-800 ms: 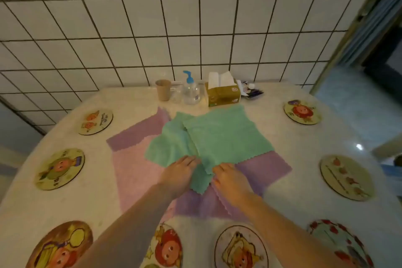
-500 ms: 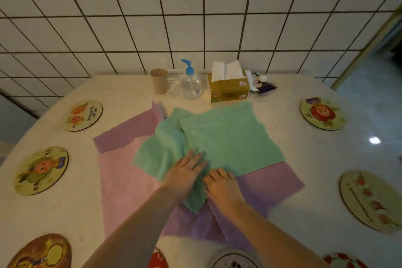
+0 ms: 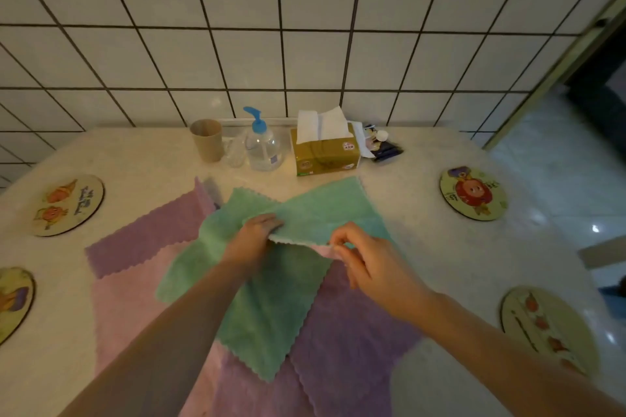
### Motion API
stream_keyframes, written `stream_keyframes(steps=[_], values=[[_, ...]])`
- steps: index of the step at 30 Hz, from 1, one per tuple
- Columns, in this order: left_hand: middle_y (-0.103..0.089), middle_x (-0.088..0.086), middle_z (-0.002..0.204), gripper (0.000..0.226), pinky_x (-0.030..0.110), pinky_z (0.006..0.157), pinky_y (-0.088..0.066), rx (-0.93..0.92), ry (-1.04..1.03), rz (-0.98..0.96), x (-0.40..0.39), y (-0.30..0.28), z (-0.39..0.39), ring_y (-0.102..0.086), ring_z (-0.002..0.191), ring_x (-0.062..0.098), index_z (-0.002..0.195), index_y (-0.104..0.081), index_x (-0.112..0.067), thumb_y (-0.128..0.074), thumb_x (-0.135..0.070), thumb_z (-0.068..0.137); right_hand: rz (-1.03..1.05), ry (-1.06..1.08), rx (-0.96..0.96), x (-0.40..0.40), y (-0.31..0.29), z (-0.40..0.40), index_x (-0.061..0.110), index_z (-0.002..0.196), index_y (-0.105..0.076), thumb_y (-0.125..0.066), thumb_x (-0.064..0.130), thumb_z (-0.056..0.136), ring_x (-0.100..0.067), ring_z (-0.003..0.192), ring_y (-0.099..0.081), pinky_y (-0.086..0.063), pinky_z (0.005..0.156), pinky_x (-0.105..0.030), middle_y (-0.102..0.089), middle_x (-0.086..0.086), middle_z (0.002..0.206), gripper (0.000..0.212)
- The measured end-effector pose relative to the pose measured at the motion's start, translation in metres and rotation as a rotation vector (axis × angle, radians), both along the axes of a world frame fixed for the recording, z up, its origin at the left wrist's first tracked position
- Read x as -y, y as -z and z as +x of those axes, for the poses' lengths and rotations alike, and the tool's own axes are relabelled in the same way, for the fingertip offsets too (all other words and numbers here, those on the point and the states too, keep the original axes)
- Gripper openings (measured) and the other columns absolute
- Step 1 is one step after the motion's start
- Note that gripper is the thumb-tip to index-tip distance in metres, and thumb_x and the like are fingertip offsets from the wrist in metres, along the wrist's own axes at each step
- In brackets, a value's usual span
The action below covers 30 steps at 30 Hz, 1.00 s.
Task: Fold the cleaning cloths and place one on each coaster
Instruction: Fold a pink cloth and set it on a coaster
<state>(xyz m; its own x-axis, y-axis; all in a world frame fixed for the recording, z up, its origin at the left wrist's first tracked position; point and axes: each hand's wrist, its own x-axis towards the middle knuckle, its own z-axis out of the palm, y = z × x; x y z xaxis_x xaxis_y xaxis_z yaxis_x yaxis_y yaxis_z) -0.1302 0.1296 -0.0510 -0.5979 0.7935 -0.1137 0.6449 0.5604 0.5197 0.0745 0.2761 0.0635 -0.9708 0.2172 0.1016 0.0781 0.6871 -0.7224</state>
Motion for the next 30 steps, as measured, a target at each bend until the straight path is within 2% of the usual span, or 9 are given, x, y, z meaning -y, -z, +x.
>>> stream_keyframes(steps=[4,9,11,13,16,21,25,27,30], values=[[-0.068,0.006,0.103,0.018,0.019,0.077,-0.035,0.087,-0.215,0.188,-0.014,-0.022,-0.015,-0.059,0.096,0.017,0.101,-0.072,-0.007,-0.062,-0.003,0.086,-0.018,0.127,-0.071,-0.022,-0.017,-0.002,0.021,0.095,-0.044,-0.038,0.024,0.099,0.000,0.063,-0.061,-0.047,0.053,-0.023,-0.060,0.005,0.075,0.008],[-0.071,0.009,0.091,0.015,0.019,0.075,-0.034,0.028,-0.328,0.276,-0.001,-0.068,-0.030,-0.062,0.090,0.024,0.093,-0.073,-0.005,-0.063,-0.001,0.083,-0.004,0.289,-0.169,-0.029,-0.030,-0.006,0.019,0.092,-0.042,-0.039,0.017,0.099,-0.004,0.053,-0.045,-0.032,0.047,-0.015,-0.047,0.006,0.065,0.008],[-0.070,0.008,0.087,0.017,0.025,0.073,-0.040,-0.038,-0.343,0.321,0.013,-0.096,-0.033,-0.062,0.083,0.025,0.093,-0.072,-0.006,-0.062,0.002,0.082,-0.054,0.284,-0.204,-0.023,-0.039,-0.011,0.017,0.095,-0.044,-0.042,0.016,0.099,0.002,0.064,-0.055,-0.040,0.055,-0.011,-0.057,0.007,0.075,0.005],[-0.069,0.009,0.088,0.019,0.023,0.068,-0.037,-0.145,-0.333,0.363,0.033,-0.127,-0.035,-0.057,0.077,0.022,0.095,-0.071,-0.006,-0.061,0.003,0.081,-0.120,0.253,-0.241,-0.009,-0.051,-0.019,0.014,0.102,-0.048,-0.049,0.012,0.096,0.003,0.094,-0.061,-0.048,0.079,-0.011,-0.066,0.007,0.100,0.007],[-0.069,0.011,0.095,0.020,0.019,0.070,-0.032,-0.329,-0.335,0.387,0.072,-0.165,-0.044,-0.058,0.082,0.024,0.098,-0.070,-0.005,-0.062,0.003,0.082,-0.046,0.189,-0.320,0.018,-0.068,-0.035,0.014,0.113,-0.050,-0.056,0.001,0.086,-0.005,0.105,-0.059,-0.048,0.091,-0.021,-0.063,0.003,0.112,0.030],[-0.062,0.012,0.103,0.023,0.034,0.085,-0.041,-0.548,-0.360,0.324,0.181,-0.202,-0.058,-0.054,0.102,0.029,0.102,-0.065,-0.006,-0.062,0.003,0.081,0.079,0.158,-0.323,0.097,-0.086,-0.074,0.017,0.117,-0.055,-0.053,-0.002,0.080,-0.009,0.072,-0.052,-0.040,0.066,-0.015,-0.061,-0.006,0.091,0.042],[-0.058,0.012,0.120,0.030,0.039,0.100,-0.040,-0.626,-0.447,0.281,0.287,-0.211,-0.050,-0.048,0.119,0.028,0.112,-0.062,-0.006,-0.062,0.001,0.083,0.093,0.031,-0.345,0.183,-0.084,-0.095,0.013,0.118,-0.055,-0.050,-0.008,0.074,-0.014,0.096,-0.055,-0.038,0.084,-0.011,-0.059,-0.005,0.112,0.049],[-0.057,0.011,0.124,0.031,0.041,0.101,-0.041,-0.627,-0.482,0.254,0.343,-0.207,-0.039,-0.048,0.120,0.027,0.114,-0.062,-0.006,-0.063,-0.001,0.084,0.102,-0.017,-0.351,0.232,-0.073,-0.098,0.009,0.117,-0.057,-0.049,-0.012,0.070,-0.014,0.104,-0.053,-0.032,0.089,-0.003,-0.057,-0.005,0.115,0.052],[-0.060,0.012,0.121,0.033,0.044,0.101,-0.042,-0.606,-0.477,0.222,0.423,-0.185,-0.020,-0.050,0.121,0.029,0.113,-0.065,-0.003,-0.065,0.003,0.081,0.106,-0.060,-0.325,0.303,-0.046,-0.094,0.005,0.115,-0.057,-0.046,-0.015,0.071,-0.017,0.106,-0.053,-0.032,0.091,-0.007,-0.058,-0.008,0.115,0.050]])
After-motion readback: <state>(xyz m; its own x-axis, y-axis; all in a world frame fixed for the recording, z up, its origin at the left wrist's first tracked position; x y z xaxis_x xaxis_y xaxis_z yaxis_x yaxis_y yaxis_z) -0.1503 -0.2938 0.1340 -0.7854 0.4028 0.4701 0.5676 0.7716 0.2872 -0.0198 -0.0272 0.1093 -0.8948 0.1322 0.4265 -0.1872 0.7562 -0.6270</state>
